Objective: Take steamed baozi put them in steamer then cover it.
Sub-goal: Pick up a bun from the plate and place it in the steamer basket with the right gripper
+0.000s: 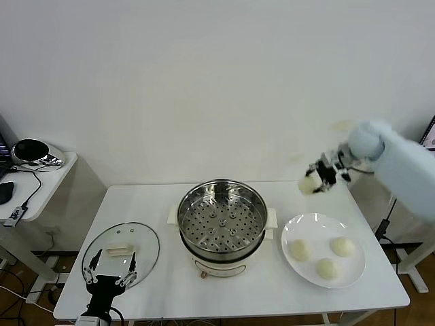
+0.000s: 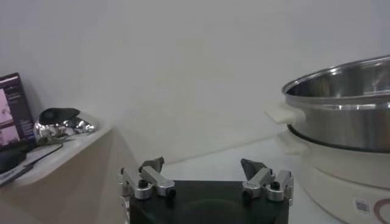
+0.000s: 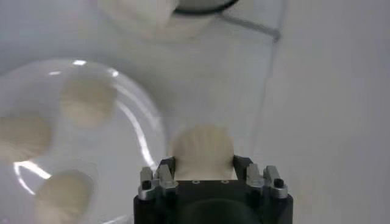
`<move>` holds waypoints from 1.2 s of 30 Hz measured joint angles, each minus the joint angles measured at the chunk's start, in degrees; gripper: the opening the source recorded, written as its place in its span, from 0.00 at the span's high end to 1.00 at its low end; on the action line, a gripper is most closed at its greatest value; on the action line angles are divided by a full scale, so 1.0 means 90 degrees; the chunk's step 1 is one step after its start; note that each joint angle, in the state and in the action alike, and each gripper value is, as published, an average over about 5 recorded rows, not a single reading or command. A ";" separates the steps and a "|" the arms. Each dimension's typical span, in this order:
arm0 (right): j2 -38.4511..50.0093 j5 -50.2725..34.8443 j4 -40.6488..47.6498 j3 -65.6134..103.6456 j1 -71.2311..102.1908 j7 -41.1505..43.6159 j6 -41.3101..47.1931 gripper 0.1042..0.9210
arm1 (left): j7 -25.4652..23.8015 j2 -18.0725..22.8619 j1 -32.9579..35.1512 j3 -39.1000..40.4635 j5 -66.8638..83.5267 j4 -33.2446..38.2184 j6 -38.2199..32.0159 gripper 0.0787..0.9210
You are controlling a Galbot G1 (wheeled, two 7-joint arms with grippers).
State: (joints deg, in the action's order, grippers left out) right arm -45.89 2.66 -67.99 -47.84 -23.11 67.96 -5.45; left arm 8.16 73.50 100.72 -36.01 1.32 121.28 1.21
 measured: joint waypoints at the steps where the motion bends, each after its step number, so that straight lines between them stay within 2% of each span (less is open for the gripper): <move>1: -0.0084 -0.0082 -0.0033 -0.0112 -0.0105 -0.0030 -0.0035 0.39 | 0.0002 -0.0002 0.0003 -0.0013 0.0012 -0.0005 -0.0009 0.12; 7: -0.0702 -0.0314 -0.0114 -0.0706 -0.0508 -0.0234 -0.0318 0.38 | 0.0008 0.0028 0.0010 -0.0091 0.0033 0.0006 -0.0025 0.12; 14: -0.1476 -0.0149 -0.0162 -0.1370 -0.0660 -0.0512 -0.0841 0.38 | 0.0007 0.0063 -0.0024 -0.0190 0.0042 0.0064 0.0016 0.12; 24: -0.2195 0.0576 -0.0079 -0.2017 -0.0497 -0.1026 -0.1804 0.37 | 0.0006 0.0132 -0.0061 -0.0285 0.0067 -0.0003 0.0025 0.12; 36: -0.2725 0.1527 0.0533 -0.2136 -0.0090 -0.1569 -0.2691 0.37 | 0.0010 0.0175 -0.0062 -0.0300 0.0076 -0.0077 -0.0029 0.12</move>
State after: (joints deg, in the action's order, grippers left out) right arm -70.41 16.40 -63.19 -67.06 -23.93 53.84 -29.66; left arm 8.25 75.07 100.16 -38.71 2.00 120.59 0.94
